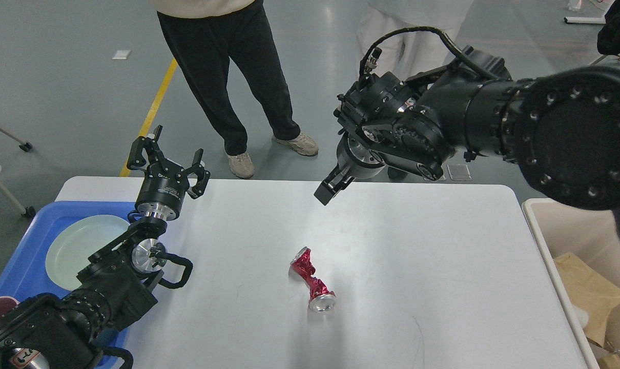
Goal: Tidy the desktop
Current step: 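Reach the right gripper over to the crumpled red wrapper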
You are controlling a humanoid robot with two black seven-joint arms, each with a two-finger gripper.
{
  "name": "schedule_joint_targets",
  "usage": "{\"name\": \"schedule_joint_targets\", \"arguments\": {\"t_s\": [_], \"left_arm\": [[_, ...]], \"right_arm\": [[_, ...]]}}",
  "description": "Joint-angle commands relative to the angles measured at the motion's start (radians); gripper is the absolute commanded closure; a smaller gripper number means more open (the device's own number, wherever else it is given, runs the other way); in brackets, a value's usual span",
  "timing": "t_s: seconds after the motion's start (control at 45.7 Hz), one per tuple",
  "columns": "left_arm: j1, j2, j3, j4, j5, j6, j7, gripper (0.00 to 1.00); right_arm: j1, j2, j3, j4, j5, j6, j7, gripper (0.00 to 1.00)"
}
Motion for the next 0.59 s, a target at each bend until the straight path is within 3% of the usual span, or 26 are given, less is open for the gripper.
{"name": "schedule_joint_targets", "arguments": {"t_s": [0.0,0.569], "left_arm": [[0.000,0.000,0.000,0.000,0.000,0.000,0.001,0.03],[0.000,0.000,0.000,0.000,0.000,0.000,-0.001,0.03]], "right_arm": [[-0.068,0.005,0.023,-0.001,-0.001,0.000,-0.003,0.00],[-0.405,0.014,0.079,-0.135,-0.002,-0.067,-0.003,0.00]]}}
